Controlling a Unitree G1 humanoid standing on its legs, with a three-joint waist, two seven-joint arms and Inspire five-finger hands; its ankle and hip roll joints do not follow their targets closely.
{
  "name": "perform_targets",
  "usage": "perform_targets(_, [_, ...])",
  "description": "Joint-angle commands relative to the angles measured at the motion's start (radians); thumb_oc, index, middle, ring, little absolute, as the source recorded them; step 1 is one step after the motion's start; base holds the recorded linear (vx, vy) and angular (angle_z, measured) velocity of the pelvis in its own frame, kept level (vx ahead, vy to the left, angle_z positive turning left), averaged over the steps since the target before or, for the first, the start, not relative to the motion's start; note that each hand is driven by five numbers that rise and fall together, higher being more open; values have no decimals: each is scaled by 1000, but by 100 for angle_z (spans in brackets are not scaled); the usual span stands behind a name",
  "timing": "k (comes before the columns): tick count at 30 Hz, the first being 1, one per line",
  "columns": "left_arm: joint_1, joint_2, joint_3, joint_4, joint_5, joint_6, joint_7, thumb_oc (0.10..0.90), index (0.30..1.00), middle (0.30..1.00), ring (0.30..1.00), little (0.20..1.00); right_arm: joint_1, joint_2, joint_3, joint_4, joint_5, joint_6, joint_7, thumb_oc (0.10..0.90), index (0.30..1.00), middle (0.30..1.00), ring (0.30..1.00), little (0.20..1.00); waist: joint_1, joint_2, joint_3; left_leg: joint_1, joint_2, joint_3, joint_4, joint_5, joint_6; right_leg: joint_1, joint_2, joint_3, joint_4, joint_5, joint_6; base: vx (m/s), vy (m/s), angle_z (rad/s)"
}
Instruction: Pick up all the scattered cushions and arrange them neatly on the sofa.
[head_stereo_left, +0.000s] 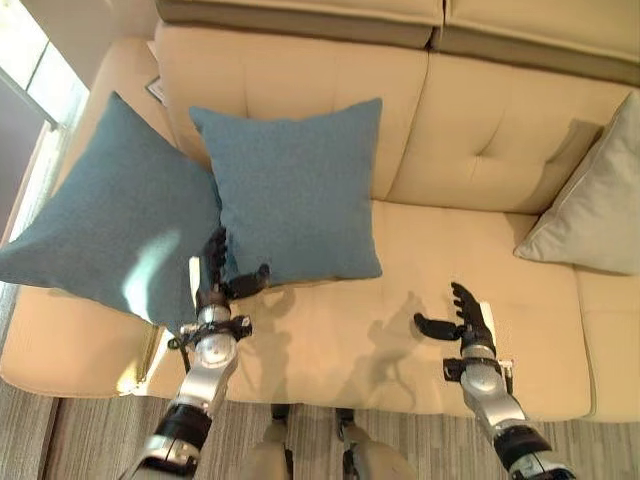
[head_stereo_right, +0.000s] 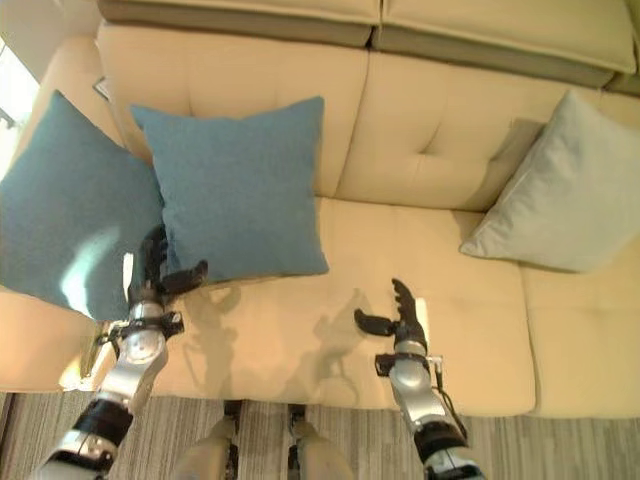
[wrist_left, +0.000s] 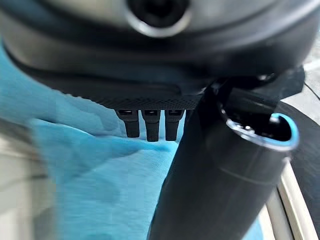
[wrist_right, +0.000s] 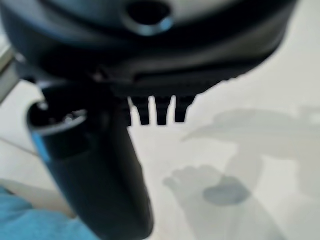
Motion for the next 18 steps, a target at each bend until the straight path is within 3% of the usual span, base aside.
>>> perform_targets(1, [-110,29,-30,52,39,-85,50,800,900,900,900,900,-83,-58,-8,-80,19,-88,-82,800,900,900,900,900,-9,-35,-69,-17,-55,44,1,-101,3,-33,28,87,4,-66,68,0,0,0])
perform_targets(8, [-216,38,-49,118,101,-40,125,800,900,900,900,900,-218,-90,20,-79,29,-91,-117,800,900,900,900,900,-7,-38,-56,-43,-59,35,1,-90,-2,-61,28,94,4,-60,68,4,-6,0])
perform_targets(18, [-168,36,-5,17,111,-61,173,800,900,900,900,900,-211,-104,3,-142,3,-102,-131,800,900,900,900,900,11,-42,-31,-15,-65,28,1,-97,-2,-37,29,92,4,-71,63,18,-17,3])
